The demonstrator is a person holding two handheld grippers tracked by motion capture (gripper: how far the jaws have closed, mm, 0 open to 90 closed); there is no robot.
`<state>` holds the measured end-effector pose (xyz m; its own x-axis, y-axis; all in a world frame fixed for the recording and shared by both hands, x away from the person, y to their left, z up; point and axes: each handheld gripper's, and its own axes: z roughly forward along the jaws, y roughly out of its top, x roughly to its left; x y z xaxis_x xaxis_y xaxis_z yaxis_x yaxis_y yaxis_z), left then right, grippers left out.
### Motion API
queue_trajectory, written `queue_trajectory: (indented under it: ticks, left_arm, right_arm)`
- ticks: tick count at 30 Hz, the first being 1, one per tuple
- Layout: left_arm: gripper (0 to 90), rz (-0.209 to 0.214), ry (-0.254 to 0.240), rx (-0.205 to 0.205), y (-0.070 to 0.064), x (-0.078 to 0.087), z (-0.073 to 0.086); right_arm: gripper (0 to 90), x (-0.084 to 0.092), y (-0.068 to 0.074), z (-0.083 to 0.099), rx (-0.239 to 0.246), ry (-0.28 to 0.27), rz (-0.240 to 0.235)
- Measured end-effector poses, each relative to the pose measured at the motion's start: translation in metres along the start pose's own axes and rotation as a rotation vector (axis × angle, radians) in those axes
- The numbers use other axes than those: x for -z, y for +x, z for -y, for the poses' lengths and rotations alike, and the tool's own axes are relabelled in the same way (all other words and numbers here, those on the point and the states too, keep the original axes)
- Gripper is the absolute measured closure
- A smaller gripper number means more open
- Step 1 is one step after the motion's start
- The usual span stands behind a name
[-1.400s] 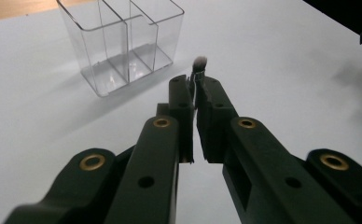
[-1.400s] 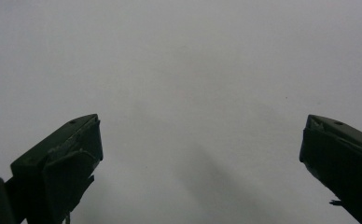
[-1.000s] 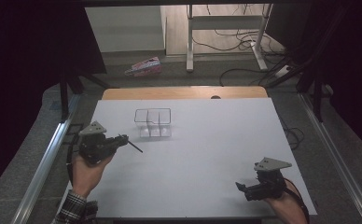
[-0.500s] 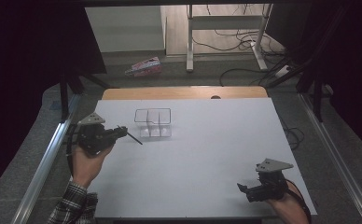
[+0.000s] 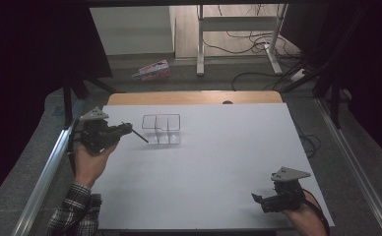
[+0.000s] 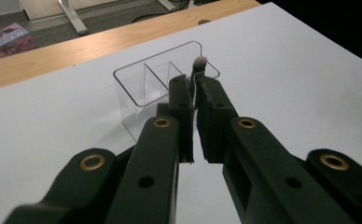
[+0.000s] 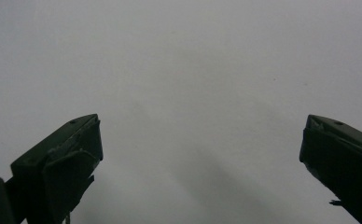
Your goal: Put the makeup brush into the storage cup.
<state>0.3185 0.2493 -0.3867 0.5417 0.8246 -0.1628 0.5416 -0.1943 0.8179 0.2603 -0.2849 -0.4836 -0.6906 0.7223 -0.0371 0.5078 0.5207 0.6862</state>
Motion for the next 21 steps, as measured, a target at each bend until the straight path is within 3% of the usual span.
queue_trajectory:
  ticks: [21]
  left_arm:
    - [85.4, -0.065, -0.003, -0.027, 0.008, -0.007, -0.034]
  right_arm:
    - [0.0, -0.003, 0.001, 0.0, 0.008, 0.019, -0.013]
